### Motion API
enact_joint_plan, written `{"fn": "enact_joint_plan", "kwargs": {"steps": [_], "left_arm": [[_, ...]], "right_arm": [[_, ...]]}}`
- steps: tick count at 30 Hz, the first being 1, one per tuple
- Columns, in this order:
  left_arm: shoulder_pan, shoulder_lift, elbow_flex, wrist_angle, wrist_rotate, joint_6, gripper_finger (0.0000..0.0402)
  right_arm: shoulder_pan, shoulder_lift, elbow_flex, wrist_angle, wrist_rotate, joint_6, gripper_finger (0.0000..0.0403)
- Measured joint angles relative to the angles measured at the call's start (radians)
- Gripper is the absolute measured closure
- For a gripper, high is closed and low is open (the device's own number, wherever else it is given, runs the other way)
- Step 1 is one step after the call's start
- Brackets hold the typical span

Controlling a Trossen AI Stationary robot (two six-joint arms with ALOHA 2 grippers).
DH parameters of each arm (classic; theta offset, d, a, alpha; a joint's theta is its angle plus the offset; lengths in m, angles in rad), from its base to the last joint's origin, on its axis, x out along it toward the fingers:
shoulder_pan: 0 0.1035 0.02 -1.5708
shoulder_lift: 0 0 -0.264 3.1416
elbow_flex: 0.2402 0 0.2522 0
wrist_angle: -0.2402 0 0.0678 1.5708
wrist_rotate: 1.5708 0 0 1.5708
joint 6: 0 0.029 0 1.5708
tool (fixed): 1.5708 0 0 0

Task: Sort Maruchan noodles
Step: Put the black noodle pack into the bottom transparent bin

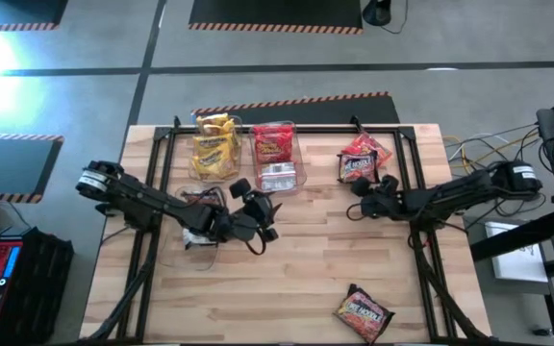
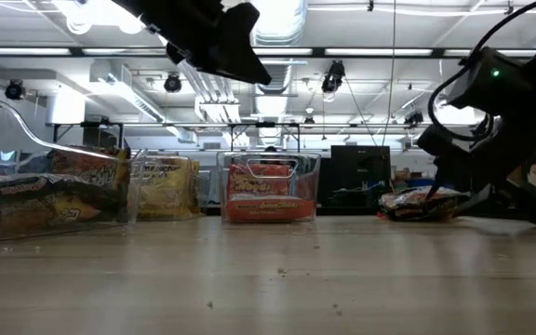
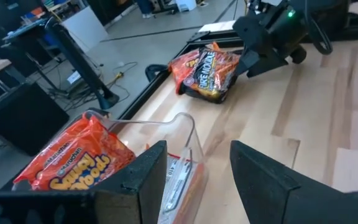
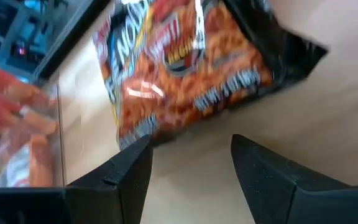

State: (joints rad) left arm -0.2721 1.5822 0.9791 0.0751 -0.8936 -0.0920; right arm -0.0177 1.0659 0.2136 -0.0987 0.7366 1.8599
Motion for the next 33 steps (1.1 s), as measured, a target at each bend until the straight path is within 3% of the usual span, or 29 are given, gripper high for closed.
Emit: {"fn": "enact_joint_plan", "kwargs": {"steps": [7, 16, 24, 33], "left_arm": [[0.016, 0.000, -0.001, -0.028, 0.000, 0.002, 0.0241], [0.022, 0.000, -0.002, -0.030, 0.001, 0.005, 0.0242], [0.022, 0.000, -0.002, -0.031, 0.001, 0.005, 0.0242], [0.022, 0.000, -0.002, -0.031, 0.002, 0.005, 0.0242]], "right_arm": [[-0.007, 0.090, 0.033, -0.004, 0.119, 0.008, 0.0195], [-0.054, 0.225, 0.060, 0.005, 0.177, 0.052, 0.0195], [-0.055, 0.301, 0.100, 0.014, 0.369, 0.029, 0.0195], [-0.055, 0.404, 0.094, 0.113, 0.432, 0.014, 0.0203]]}}
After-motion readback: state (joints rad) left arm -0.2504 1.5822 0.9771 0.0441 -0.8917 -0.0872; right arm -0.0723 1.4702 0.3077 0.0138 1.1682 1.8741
